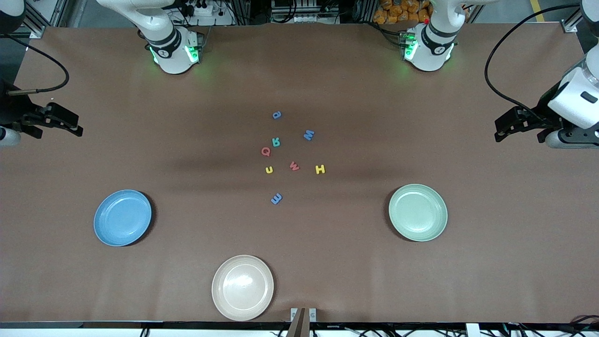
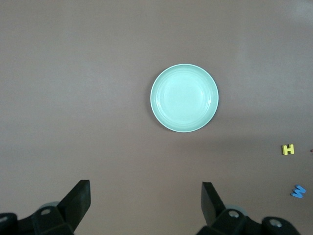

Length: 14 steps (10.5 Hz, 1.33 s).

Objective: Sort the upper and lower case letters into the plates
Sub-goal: 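Move the left gripper and the right gripper toward the foam letters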

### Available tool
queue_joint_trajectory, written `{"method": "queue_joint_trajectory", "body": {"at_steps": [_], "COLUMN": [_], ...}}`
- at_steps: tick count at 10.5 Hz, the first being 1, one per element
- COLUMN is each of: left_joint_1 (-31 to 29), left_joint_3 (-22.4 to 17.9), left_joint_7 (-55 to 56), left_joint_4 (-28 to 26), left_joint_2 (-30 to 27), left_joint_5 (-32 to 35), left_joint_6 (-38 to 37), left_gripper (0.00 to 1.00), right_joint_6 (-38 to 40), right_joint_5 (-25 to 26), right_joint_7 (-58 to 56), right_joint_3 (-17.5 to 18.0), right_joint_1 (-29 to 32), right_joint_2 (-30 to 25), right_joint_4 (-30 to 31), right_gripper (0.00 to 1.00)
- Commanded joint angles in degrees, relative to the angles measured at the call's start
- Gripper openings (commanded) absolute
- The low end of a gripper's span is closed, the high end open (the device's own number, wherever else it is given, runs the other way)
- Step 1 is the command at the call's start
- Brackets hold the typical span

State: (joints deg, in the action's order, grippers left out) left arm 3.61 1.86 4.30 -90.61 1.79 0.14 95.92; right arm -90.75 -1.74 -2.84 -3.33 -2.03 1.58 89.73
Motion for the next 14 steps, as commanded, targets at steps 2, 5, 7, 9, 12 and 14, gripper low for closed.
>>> {"method": "queue_joint_trajectory", "body": {"at_steps": [2, 5, 7, 9, 12, 14], "left_joint_1": [0.9, 3.1, 3.6, 3.7, 4.6, 9.9], "left_joint_3": [-0.9, 0.8, 7.1, 13.2, 18.2, 18.2], "left_joint_7": [-1.2, -0.5, -0.2, -0.1, 1.8, 8.1], "left_joint_4": [0.3, -0.4, -3.8, -9.1, -15.4, -17.2], "left_joint_2": [-0.4, 1.2, 1.6, 1.6, 2.9, 4.3], "left_joint_5": [-1.4, -1.9, -1.9, -1.9, -1.9, -1.8], "left_joint_6": [-0.8, -0.6, 1.8, 8.4, 15.8, 19.1], "left_gripper": [1.00, 1.00, 1.00, 1.00, 1.00, 1.00], "right_joint_6": [0.2, 0.2, 0.0, -1.6, -6.5, -8.9], "right_joint_5": [-1.1, -1.1, -1.1, -1.1, -1.2, -1.1], "right_joint_7": [-0.8, -0.8, -0.8, -0.7, -0.8, -0.8], "right_joint_3": [0.6, 0.6, 0.6, 0.6, 0.6, 0.6], "right_joint_1": [0.9, 0.6, -0.8, -1.7, -3.3, -5.4], "right_joint_2": [-0.2, 0.1, 1.1, 3.7, 9.0, 12.0], "right_joint_4": [0.3, 0.8, 1.4, 1.5, 2.6, 2.6], "right_gripper": [1.00, 1.00, 1.00, 1.00, 1.00, 1.00]}}
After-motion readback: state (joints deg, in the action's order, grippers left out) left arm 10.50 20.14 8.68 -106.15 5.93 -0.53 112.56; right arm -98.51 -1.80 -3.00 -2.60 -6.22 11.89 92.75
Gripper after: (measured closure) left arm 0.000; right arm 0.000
